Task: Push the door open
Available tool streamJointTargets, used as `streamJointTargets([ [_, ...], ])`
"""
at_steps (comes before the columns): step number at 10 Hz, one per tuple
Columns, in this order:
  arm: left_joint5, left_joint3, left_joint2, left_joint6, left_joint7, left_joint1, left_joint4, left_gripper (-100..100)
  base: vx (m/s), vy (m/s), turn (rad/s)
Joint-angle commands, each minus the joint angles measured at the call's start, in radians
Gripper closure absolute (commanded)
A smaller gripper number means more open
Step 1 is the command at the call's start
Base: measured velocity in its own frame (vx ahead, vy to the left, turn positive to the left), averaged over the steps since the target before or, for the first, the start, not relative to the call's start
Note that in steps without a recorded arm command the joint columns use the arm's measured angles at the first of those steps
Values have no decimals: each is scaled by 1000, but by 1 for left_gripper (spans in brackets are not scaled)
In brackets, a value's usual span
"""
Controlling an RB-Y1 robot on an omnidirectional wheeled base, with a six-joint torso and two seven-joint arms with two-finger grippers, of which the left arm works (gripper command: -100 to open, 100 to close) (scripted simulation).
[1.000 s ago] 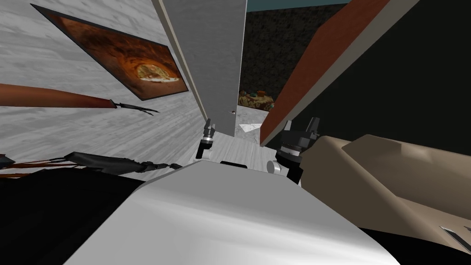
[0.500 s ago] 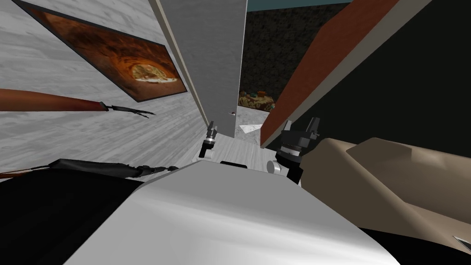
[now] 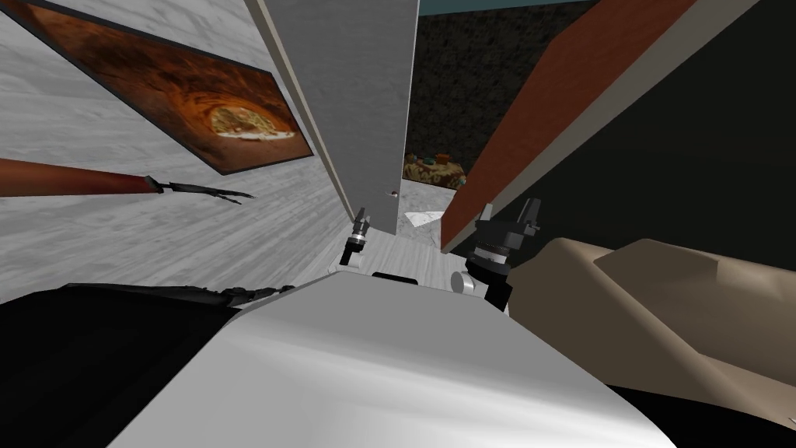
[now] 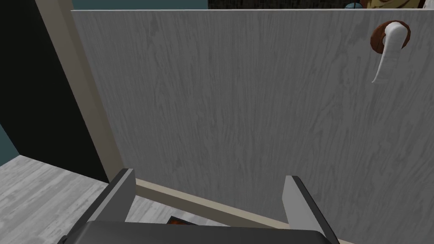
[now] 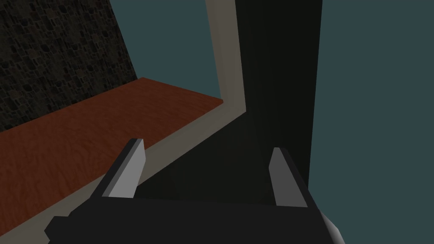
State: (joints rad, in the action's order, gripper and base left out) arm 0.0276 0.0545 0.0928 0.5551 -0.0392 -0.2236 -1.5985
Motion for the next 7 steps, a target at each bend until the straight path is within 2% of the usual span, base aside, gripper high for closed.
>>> streamJointTargets([
  [1,-1,1,1,13,-2,9,29,-100,56,11,-1],
  [7,-11,12,7,54,-15,75,192,-100,90,16,0],
])
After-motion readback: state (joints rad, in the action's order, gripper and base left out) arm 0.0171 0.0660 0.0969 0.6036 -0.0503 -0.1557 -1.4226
